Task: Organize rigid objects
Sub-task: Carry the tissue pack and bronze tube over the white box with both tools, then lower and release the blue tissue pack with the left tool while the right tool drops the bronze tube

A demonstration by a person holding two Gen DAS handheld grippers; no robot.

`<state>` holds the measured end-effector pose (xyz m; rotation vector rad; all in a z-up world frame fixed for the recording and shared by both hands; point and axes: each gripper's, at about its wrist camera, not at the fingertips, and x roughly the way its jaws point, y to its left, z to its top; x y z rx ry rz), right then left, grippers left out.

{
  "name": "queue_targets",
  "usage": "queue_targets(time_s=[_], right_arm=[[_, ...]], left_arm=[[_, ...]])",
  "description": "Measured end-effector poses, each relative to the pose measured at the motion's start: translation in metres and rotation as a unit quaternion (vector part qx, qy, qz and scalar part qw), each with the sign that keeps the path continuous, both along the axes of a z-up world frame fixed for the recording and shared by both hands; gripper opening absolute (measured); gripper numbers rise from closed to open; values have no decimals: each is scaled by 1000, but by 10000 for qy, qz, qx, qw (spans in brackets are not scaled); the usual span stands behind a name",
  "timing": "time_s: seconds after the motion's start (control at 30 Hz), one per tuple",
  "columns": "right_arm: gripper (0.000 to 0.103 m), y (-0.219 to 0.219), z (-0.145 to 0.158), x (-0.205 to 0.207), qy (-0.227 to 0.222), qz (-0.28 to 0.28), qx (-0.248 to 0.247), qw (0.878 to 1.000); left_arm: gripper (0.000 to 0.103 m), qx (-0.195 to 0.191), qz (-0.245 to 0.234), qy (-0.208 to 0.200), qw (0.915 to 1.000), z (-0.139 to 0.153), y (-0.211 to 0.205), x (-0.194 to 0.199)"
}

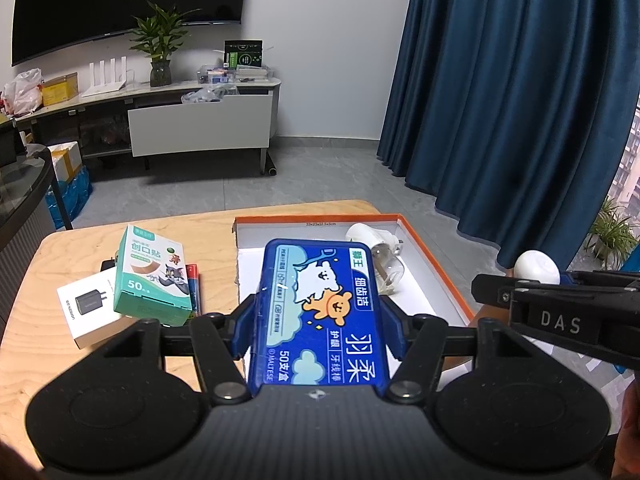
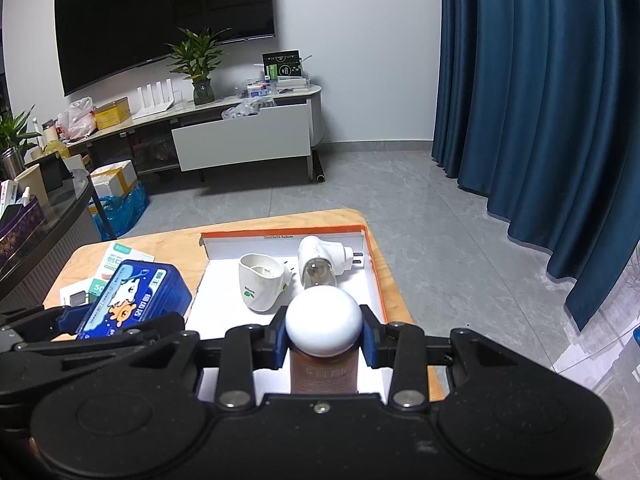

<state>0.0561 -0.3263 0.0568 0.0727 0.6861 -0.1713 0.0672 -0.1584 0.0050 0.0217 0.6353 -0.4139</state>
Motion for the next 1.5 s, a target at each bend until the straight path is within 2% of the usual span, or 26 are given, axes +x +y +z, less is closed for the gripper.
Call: queue_targets(time_s=[0.77, 0.93, 1.0, 1.13, 1.17, 1.2, 1.3, 1.37, 1.5], right_arm=[[44, 3, 0, 1, 159, 106, -42, 9998], [44, 4, 1, 9, 517, 283, -81, 9982], [44, 6, -2, 20, 768, 355, -110, 9964], [46, 10, -7, 50, 917, 429, -252, 9945], [56, 10, -7, 56, 804, 385, -291, 9956], [62, 9, -7, 60, 686, 319, -310, 9967], [62, -3, -4, 61, 334, 102, -144, 9993], [67, -9, 1, 56, 125, -31, -122, 9998], [67, -19, 3, 45, -75, -88, -56, 9999]], left_arm=[[63, 24, 2, -5, 10000, 0, -1, 1], [63, 16, 24, 71, 10000, -3, -1, 5], [63, 37, 38, 90, 9999, -5, -2, 6], [63, 64, 46, 192, 9998, -11, -3, 10], [63, 67, 38, 213, 9997, -12, -3, 10], [63, 79, 30, 232, 9997, -13, -4, 10], [63, 125, 3, 292, 9995, -18, -5, 14], [63, 178, -27, 332, 9993, -22, -8, 17], [63, 108, -86, 506, 9986, -33, -15, 26]])
